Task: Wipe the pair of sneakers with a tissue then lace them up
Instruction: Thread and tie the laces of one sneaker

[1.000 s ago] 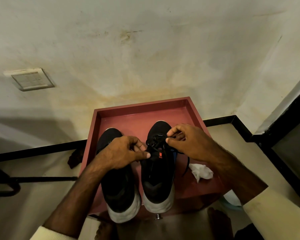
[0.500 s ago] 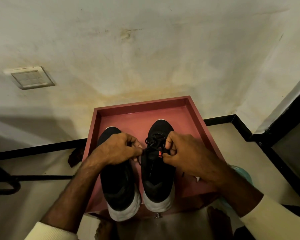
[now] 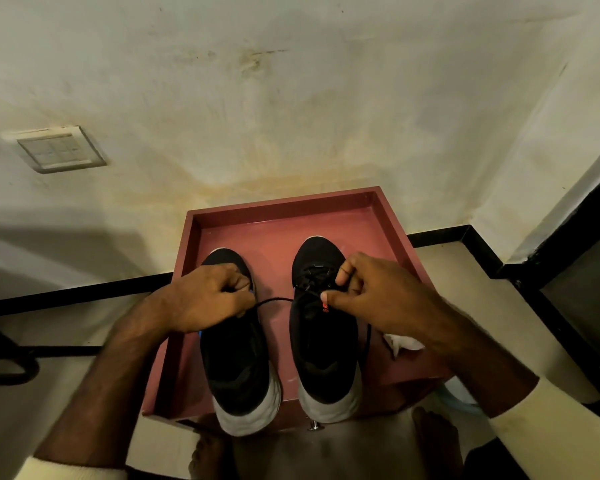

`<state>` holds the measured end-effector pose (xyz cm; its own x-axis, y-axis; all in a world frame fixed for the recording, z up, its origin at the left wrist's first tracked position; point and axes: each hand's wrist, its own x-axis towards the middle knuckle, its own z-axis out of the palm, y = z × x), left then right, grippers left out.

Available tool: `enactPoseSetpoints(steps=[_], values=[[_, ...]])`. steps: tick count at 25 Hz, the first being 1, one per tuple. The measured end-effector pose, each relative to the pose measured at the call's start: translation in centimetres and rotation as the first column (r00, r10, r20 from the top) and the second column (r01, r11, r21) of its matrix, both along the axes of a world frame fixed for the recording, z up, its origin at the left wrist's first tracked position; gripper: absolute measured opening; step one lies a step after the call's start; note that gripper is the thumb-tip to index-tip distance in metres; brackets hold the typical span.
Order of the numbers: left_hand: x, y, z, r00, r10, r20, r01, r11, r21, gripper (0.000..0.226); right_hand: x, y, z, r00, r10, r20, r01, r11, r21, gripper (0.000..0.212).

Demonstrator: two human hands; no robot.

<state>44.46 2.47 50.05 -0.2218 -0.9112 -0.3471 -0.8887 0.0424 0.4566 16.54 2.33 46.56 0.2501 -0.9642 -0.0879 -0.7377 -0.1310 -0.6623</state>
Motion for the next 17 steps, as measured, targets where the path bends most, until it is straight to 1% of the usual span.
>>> enactPoseSetpoints(steps=[1, 3, 4, 5, 6, 7, 9, 10, 11, 13, 16, 17], values=[[-0.2, -0.1, -0.2, 1.0, 0.02, 0.011, -0.019, 0.998, -0.061, 0.042, -0.4, -0.5, 0.1, 0.999, -0.043, 0.032, 0.045, 0.997, -0.068, 0.019], [-1.0, -0.5, -0.9, 0.997, 0.062, 0.044, -0.046, 0.955, -0.294, 0.053, -1.0, -1.6, 0.2, 0.991, -0.106, 0.079, 0.12, 0.97, -0.211, 0.016], [-1.7, -0.7, -1.2, 0.996, 0.086, 0.035, -0.064, 0.914, -0.402, 0.052, -1.1, -2.0, 0.1, 0.992, -0.098, 0.083, 0.116, 0.962, -0.248, 0.014], [-2.4, -0.9, -1.5, 0.994, 0.105, -0.006, -0.097, 0.89, -0.446, 0.048, -0.9, -2.3, -0.3, 0.996, -0.066, 0.064, 0.08, 0.964, -0.253, 0.012], [-3.1, -1.0, -1.8, 0.992, 0.115, -0.058, -0.129, 0.899, -0.419, 0.044, -0.5, -2.3, -0.6, 0.999, -0.021, 0.027, 0.027, 0.973, -0.231, 0.011], [-3.8, -1.1, -2.0, 0.989, 0.115, -0.091, -0.139, 0.93, -0.34, 0.041, 0.1, -2.3, -0.9, 1.0, 0.019, -0.019, -0.023, 0.981, -0.195, 0.011], [-5.1, -1.2, -2.4, 0.995, 0.084, -0.057, -0.091, 0.987, -0.134, 0.042, 0.9, -2.3, -1.1, 0.993, 0.066, -0.097, -0.081, 0.984, -0.16, 0.011], [-5.3, -1.3, -2.6, 0.997, 0.069, -0.028, -0.071, 0.995, -0.068, 0.042, 1.2, -2.4, -1.1, 0.989, 0.086, -0.116, -0.104, 0.982, -0.157, 0.011], [-5.4, -1.3, -2.7, 0.998, 0.063, -0.016, -0.063, 0.997, -0.038, 0.04, 1.4, -2.4, -1.0, 0.987, 0.107, -0.119, -0.123, 0.982, -0.146, 0.012], [-5.3, -1.6, -2.5, 0.997, 0.066, -0.043, -0.067, 0.998, -0.015, 0.03, 1.5, -2.4, -0.7, 0.983, 0.134, -0.13, -0.147, 0.984, -0.104, 0.014], [-4.9, -1.4, -2.2, 0.991, 0.047, -0.122, -0.039, 0.997, 0.07, 0.018, 1.8, -2.3, -0.3, 0.954, 0.152, -0.258, -0.169, 0.985, -0.043, 0.023], [-5.0, -1.3, -2.1, 0.988, 0.053, -0.144, -0.042, 0.996, 0.081, 0.017, 1.7, -2.5, -0.3, 0.947, 0.163, -0.275, -0.175, 0.984, -0.019, 0.024]])
